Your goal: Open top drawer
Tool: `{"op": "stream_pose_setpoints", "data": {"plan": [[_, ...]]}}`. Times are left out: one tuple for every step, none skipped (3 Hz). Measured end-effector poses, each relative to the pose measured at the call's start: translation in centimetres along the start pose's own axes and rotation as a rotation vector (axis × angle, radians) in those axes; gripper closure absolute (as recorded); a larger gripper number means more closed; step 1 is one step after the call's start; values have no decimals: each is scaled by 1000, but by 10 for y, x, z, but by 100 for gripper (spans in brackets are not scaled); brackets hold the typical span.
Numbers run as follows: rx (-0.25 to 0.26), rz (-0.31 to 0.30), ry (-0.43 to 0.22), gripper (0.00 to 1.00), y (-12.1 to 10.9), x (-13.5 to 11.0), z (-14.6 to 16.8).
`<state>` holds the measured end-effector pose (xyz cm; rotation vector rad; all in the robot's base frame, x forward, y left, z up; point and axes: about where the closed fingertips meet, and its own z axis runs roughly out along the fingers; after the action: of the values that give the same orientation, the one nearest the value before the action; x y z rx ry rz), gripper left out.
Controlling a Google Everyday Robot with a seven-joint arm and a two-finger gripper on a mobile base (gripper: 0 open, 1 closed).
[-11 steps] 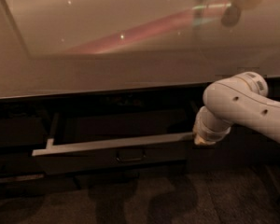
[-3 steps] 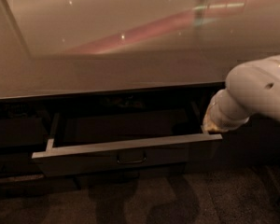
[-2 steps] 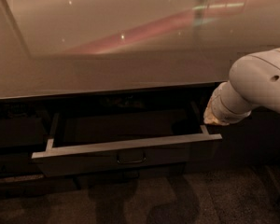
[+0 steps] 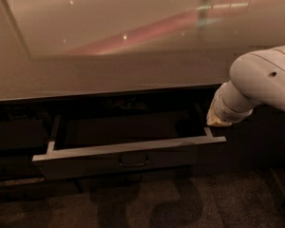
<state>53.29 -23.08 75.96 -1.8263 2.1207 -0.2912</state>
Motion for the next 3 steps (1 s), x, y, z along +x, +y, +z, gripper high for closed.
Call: {"op": "stream_pose_setpoints", "data": {"plan": [[-83,51,10,100,-7,18,33],[-142,86,16,100,-9,31,58],[-142,85,16,100,-9,31,58]]}}
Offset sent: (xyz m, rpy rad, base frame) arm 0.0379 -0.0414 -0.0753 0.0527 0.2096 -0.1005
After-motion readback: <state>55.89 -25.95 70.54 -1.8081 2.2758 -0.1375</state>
